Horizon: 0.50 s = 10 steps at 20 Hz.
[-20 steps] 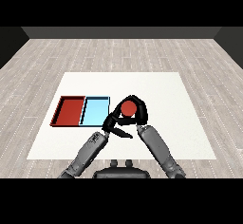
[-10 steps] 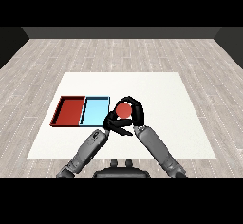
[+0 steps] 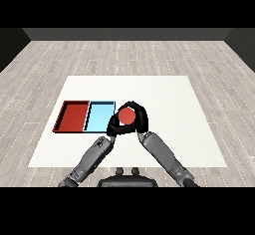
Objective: Pick the red can and put it in the red box
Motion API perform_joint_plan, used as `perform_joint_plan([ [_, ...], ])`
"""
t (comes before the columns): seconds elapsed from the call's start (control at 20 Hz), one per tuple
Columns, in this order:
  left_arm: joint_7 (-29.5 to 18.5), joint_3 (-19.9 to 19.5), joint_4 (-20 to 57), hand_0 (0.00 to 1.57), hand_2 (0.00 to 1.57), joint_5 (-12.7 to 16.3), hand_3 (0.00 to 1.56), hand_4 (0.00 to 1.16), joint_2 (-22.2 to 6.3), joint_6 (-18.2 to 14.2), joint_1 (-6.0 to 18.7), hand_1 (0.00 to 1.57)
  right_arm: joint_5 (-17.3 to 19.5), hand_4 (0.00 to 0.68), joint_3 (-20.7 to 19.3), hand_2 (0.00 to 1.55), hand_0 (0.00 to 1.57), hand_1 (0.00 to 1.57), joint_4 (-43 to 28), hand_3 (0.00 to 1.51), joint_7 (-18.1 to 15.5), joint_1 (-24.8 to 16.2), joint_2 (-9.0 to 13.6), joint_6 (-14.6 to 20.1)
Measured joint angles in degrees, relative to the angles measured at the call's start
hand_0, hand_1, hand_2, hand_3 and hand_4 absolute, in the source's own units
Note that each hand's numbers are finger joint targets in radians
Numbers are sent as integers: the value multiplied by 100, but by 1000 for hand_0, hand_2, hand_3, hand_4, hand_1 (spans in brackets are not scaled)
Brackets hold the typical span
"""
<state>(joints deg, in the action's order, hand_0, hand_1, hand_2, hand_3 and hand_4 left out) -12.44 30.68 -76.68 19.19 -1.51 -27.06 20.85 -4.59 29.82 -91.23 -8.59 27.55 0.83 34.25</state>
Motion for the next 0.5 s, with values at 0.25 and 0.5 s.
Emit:
perform_joint_plan([
  [0.25, -65, -1, 174, 1571, 1571, 54, 1498, 1123, -26, -235, 63, 1571, -104, 635, 16, 1470, 1571, 1571, 47, 1400, -115, -60, 5, -33],
  [0.5, -107, 11, 374, 1571, 1571, 217, 1493, 1130, -22, -334, 274, 1571, -111, 637, -34, 1464, 1571, 1571, -50, 1397, -70, -123, -2, -32],
])
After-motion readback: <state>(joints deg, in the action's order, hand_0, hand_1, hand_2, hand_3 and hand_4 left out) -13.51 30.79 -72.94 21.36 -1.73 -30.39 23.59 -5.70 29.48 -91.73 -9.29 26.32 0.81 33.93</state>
